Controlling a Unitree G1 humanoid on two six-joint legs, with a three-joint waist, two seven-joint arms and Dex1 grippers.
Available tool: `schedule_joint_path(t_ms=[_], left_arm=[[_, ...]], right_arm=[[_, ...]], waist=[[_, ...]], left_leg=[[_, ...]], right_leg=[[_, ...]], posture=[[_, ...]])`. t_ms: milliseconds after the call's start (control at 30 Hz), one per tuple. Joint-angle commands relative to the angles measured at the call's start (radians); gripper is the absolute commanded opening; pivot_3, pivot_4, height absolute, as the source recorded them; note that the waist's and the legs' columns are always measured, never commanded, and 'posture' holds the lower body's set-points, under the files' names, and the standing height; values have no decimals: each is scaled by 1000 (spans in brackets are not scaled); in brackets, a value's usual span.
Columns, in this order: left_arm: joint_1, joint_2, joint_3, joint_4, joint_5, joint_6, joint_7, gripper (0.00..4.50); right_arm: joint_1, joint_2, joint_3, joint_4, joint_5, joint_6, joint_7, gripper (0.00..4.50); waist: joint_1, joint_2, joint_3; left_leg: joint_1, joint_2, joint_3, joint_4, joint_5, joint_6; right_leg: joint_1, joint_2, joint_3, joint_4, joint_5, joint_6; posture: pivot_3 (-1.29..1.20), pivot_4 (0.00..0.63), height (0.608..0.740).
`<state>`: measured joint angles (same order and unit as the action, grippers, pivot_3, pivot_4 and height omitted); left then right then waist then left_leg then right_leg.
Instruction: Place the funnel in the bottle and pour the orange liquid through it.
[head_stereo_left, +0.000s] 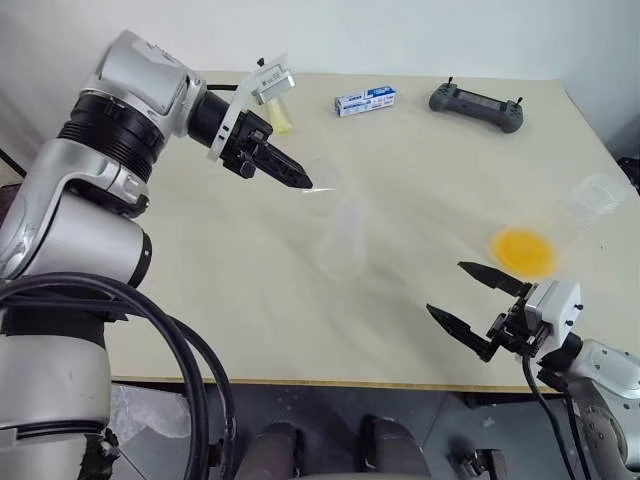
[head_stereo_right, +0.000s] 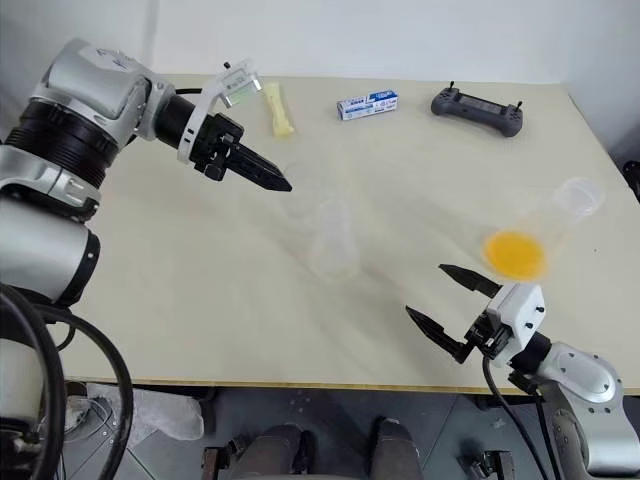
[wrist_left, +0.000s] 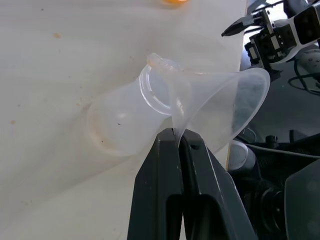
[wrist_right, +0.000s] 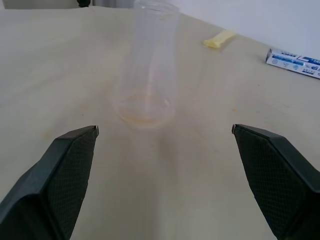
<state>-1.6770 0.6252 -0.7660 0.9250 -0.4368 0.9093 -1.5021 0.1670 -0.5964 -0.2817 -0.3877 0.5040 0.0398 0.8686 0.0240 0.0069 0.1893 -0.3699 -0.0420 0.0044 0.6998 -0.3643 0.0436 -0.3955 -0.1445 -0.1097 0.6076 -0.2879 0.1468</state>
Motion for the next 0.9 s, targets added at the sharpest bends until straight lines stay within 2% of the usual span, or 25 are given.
schedule_joint_path(t_ms=[33,900], left_arm=[[-50,-7,-16,9,-18,-31,-112,26],[-154,-55,-258,60,-85,-174,-112,26]], right_arm=[[5,7,-13,-33,-3,-27,-12,4500],[26,53,11,-38,-38,-57,-54,4500]], waist=[[0,0,0],[0,0,0]], left_leg=[[0,0,0,0,0,0],[0,0,0,0,0,0]], right_leg=[[0,0,0,0,0,0],[0,0,0,0,0,0]], posture=[[0,150,740],[0,150,740]])
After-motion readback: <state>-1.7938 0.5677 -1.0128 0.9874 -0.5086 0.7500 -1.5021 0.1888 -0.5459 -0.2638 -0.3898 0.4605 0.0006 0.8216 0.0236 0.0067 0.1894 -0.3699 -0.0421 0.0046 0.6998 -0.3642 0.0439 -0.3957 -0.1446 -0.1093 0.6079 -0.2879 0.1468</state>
